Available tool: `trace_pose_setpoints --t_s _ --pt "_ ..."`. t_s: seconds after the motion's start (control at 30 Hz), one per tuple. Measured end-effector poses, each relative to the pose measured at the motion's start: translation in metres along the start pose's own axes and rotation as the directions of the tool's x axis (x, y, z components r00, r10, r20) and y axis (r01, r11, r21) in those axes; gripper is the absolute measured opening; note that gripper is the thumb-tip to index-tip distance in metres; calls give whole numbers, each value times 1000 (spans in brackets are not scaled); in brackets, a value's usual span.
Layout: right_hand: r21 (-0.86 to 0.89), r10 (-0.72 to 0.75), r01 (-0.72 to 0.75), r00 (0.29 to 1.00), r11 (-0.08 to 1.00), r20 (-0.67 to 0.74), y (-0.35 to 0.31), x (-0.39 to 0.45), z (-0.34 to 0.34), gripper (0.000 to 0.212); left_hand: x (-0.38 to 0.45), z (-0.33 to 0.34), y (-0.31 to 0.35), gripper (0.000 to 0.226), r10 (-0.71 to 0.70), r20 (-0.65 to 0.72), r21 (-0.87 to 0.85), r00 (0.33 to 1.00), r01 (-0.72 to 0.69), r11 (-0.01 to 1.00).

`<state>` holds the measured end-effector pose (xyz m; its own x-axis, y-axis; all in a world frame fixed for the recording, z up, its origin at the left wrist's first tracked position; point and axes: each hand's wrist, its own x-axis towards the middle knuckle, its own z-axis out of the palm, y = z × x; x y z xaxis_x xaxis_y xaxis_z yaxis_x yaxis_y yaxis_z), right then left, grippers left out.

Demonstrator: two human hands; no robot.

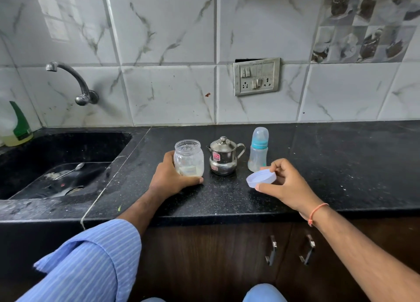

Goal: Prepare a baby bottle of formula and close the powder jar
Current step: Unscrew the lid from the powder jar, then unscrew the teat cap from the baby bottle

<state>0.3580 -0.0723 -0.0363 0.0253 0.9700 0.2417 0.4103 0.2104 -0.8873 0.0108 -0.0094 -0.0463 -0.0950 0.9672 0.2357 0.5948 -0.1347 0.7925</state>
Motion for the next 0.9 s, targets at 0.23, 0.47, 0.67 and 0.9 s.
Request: trace_pose_setpoints --t_s 0.23,0.47,0.67,0.9 --pt "-356 -3 -31 995 934 -95 20 -3 -38 61 0 0 -3 126 -9 -8 -22 1000 9 1000" --pt "-379 62 -118 986 918 -158 32 12 -54 72 -1 2 -2 114 -11 -29 -24 1000 10 1000" --pt "-390 83 -149 980 908 -182 36 24 -55 74 -1 1 0 112 -12 -34 -25 999 11 1000" --pt "-435 50 -121 984 892 -170 30 24 -51 87 -6 -4 4 157 5 -54 -34 999 -7 999"
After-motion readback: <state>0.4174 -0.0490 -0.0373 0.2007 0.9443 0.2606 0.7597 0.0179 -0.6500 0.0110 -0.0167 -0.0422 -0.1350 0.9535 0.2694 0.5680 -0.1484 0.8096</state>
